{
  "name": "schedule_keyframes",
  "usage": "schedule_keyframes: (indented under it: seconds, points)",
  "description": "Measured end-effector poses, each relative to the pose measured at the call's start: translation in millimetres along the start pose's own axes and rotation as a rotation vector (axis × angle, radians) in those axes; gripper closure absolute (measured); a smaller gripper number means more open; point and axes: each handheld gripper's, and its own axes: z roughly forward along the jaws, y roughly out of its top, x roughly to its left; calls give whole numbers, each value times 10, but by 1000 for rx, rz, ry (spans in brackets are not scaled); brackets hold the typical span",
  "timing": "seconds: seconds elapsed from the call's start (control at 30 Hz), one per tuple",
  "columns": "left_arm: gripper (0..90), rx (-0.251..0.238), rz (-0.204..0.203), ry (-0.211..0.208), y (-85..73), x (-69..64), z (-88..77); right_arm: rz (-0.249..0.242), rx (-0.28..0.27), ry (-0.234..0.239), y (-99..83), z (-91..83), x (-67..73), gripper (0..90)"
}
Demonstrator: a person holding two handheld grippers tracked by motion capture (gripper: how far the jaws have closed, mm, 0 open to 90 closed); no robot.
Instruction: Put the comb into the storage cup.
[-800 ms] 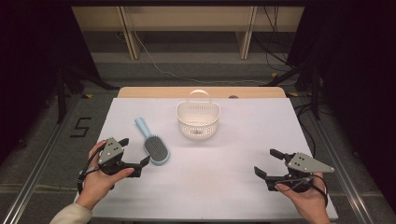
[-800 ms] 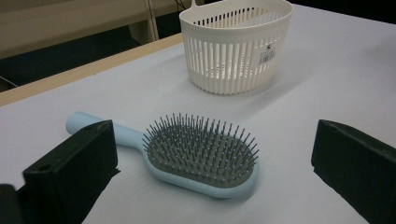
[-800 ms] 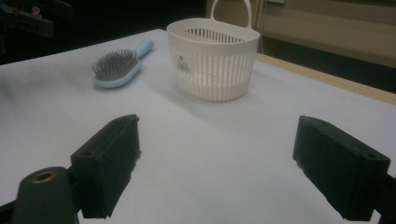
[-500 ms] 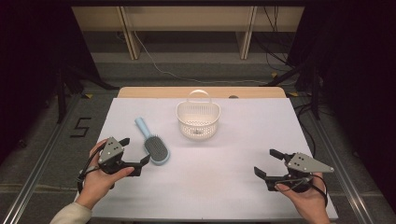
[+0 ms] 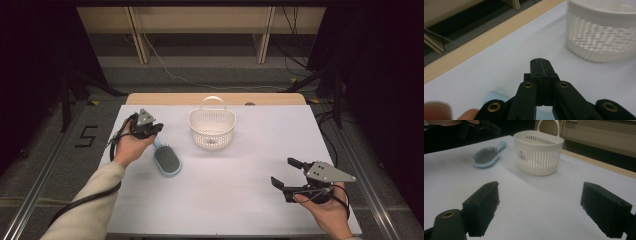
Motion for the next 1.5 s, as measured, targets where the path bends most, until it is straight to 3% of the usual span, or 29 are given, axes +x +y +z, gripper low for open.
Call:
schedule_keyframes:
  seconds: [0.03,0.07,0.1,0.13,0.17,0.3,0.43,0.6,0.73,0.8,1.03,1.17,1.3,1.5]
  points:
    - [899,58,-27,0,23,102,190,-2,3,3,-2,-2,0,158]
    - [899,89,-38,2,18,137,265,-3,5,5,-3,-7,2,158]
    - [899,89,-38,2,18,137,265,-5,7,3,-3,-15,4,158]
    - [900,144,-40,3,-5,175,375,-3,7,2,-3,-23,5,159]
    - [900,163,-36,5,-16,182,411,-3,4,3,-5,-29,4,159]
    - [899,189,-34,0,-40,182,475,3,7,6,-19,-43,0,160]
    - [899,232,25,-14,-80,152,523,3,7,7,-13,-49,18,160]
    - [900,272,37,-17,-132,160,526,1,11,13,-10,-38,29,162]
    - [900,306,36,-20,-200,180,511,6,13,15,-12,-38,25,163]
    - [900,330,62,-13,-214,171,501,3,13,16,-10,-38,25,163]
    - [900,426,89,-26,-233,190,373,-1,19,33,-11,-11,42,164]
    - [900,477,63,-43,-293,218,248,-2,25,39,-10,-5,47,165]
    - [900,525,63,-62,-364,202,103,-5,30,42,-6,2,55,166]
    - [900,536,9,-82,-507,136,-122,-6,25,47,1,11,64,166]
